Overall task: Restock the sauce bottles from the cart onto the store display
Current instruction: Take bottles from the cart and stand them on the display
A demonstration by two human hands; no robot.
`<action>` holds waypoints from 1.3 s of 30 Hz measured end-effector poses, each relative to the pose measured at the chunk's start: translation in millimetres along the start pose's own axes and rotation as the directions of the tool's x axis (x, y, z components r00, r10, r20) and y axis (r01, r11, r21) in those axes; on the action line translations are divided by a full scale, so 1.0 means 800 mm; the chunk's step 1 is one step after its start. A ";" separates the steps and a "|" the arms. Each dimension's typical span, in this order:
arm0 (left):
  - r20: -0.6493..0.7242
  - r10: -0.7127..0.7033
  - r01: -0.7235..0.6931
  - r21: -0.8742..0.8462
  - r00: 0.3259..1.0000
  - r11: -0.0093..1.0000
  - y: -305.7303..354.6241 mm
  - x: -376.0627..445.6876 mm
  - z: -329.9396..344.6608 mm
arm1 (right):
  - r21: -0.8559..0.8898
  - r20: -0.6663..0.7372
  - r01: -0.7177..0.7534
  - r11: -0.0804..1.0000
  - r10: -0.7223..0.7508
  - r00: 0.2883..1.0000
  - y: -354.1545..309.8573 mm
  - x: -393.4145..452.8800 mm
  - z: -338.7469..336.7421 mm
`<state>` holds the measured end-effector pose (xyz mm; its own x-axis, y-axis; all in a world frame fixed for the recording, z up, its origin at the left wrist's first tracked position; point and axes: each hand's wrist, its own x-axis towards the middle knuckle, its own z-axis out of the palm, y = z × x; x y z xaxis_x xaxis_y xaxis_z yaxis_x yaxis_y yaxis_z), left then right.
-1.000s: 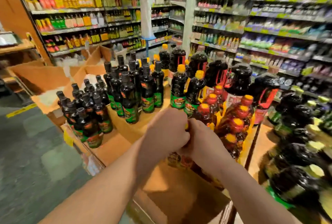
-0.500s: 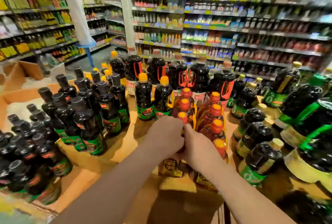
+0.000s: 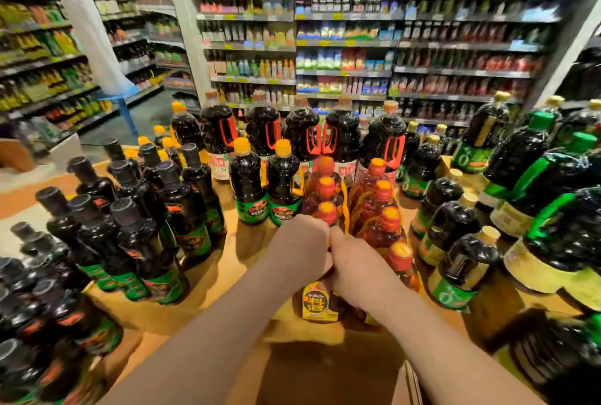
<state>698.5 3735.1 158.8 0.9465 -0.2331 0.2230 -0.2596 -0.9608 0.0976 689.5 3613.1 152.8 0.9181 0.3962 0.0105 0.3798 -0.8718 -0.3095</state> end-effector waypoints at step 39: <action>-0.272 -0.818 0.862 0.152 0.506 0.483 0.103 -0.313 -0.121 | 0.074 0.053 0.853 0.517 -0.856 0.514 -0.151 -0.151 -0.023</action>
<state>421.8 3728.4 204.8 0.6395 0.7091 0.2970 0.7200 -0.6879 0.0920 535.0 3665.1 206.7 0.1410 0.9652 0.2203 0.9710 -0.0914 -0.2211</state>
